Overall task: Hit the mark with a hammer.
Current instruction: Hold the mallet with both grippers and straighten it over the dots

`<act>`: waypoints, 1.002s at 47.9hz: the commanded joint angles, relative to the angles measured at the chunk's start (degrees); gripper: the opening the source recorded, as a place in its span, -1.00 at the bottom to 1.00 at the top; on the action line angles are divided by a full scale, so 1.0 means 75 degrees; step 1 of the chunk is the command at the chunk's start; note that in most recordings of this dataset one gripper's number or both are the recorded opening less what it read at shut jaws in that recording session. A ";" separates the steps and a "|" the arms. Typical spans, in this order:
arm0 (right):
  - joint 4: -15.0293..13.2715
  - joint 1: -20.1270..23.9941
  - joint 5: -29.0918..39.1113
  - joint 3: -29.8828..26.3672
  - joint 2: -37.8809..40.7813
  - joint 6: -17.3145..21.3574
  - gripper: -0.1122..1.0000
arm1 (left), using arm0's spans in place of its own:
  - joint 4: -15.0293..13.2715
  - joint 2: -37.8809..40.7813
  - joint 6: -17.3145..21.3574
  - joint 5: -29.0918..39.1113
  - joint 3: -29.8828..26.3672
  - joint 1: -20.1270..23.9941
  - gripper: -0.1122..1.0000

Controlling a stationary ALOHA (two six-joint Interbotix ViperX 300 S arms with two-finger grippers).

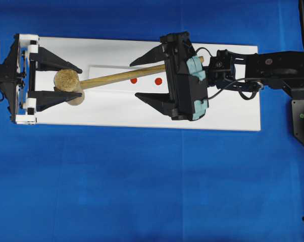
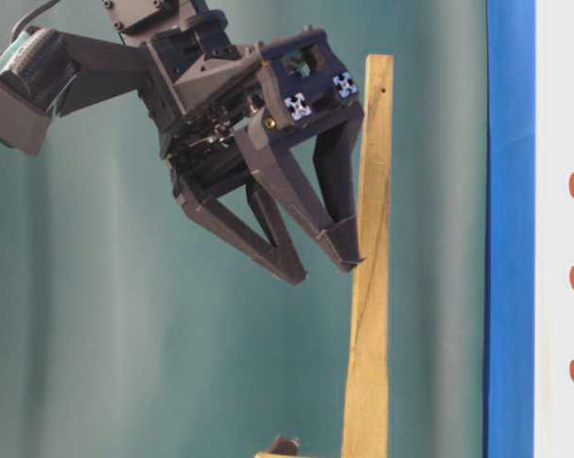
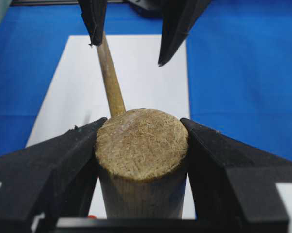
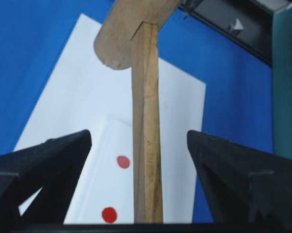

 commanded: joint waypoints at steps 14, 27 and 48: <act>0.0270 -0.0129 -0.0047 -0.0047 0.0105 0.0258 0.87 | 0.0012 -0.0059 0.0117 -0.0047 -0.0141 -0.0047 0.03; 0.0598 -0.0246 -0.0141 -0.0105 0.0621 0.0352 0.87 | 0.0012 -0.0059 0.0117 -0.0047 -0.0164 -0.0105 0.03; 0.0691 -0.0270 -0.0199 -0.0117 0.0633 0.0305 0.17 | 0.0012 -0.0070 0.0141 -0.0082 -0.0176 -0.0141 0.03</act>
